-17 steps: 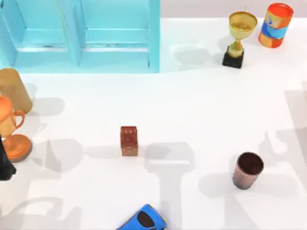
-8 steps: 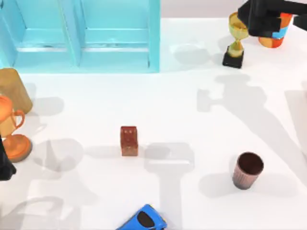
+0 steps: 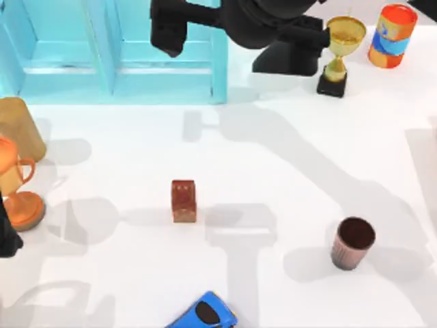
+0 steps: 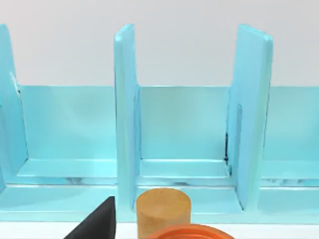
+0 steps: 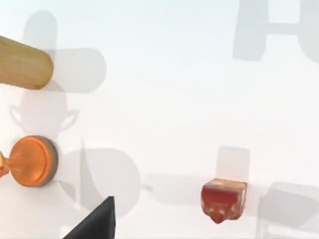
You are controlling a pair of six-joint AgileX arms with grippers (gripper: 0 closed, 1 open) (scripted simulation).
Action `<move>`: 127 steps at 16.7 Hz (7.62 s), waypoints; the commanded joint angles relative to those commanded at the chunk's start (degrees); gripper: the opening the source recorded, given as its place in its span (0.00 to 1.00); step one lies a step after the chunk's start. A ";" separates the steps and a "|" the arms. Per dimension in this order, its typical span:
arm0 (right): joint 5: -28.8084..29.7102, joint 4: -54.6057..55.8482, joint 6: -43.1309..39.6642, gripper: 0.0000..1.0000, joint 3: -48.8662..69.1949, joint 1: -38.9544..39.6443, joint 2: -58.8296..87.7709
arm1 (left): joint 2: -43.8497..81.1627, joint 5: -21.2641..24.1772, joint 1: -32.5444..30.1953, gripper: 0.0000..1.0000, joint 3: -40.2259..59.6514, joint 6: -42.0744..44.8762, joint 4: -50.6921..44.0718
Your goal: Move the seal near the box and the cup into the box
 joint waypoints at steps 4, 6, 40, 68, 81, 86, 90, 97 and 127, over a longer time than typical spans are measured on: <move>1.33 -10.47 6.01 1.00 13.31 4.45 18.06 | 0.00 0.00 0.00 1.00 0.00 0.00 0.00; 1.92 -14.59 8.14 1.00 17.69 5.98 24.74 | 0.00 0.00 0.00 1.00 0.00 0.00 0.00; 2.52 -1.13 9.52 0.25 4.53 6.76 31.41 | 0.00 0.00 0.00 1.00 0.00 0.00 0.00; 1.75 -6.34 0.99 0.00 -12.41 -1.29 8.63 | 0.00 0.00 0.00 1.00 0.00 0.00 0.00; -1.25 -1.76 -28.54 0.00 -35.97 -30.64 -11.56 | 0.00 0.00 0.00 1.00 0.00 0.00 0.00; -1.32 -1.60 -29.79 0.00 -37.20 -31.82 -12.53 | 0.00 0.00 0.00 1.00 0.00 0.00 0.00; -1.28 1.39 -29.84 0.00 -39.51 -31.86 -11.95 | 0.00 0.00 0.00 1.00 0.00 0.00 0.00; -1.42 8.26 -29.84 0.00 -44.46 -31.97 -10.30 | 0.00 0.00 0.00 1.00 0.00 0.00 0.00; -1.44 12.52 -29.83 1.00 -47.51 -31.97 -9.07 | 0.00 0.00 0.00 1.00 0.00 0.00 0.00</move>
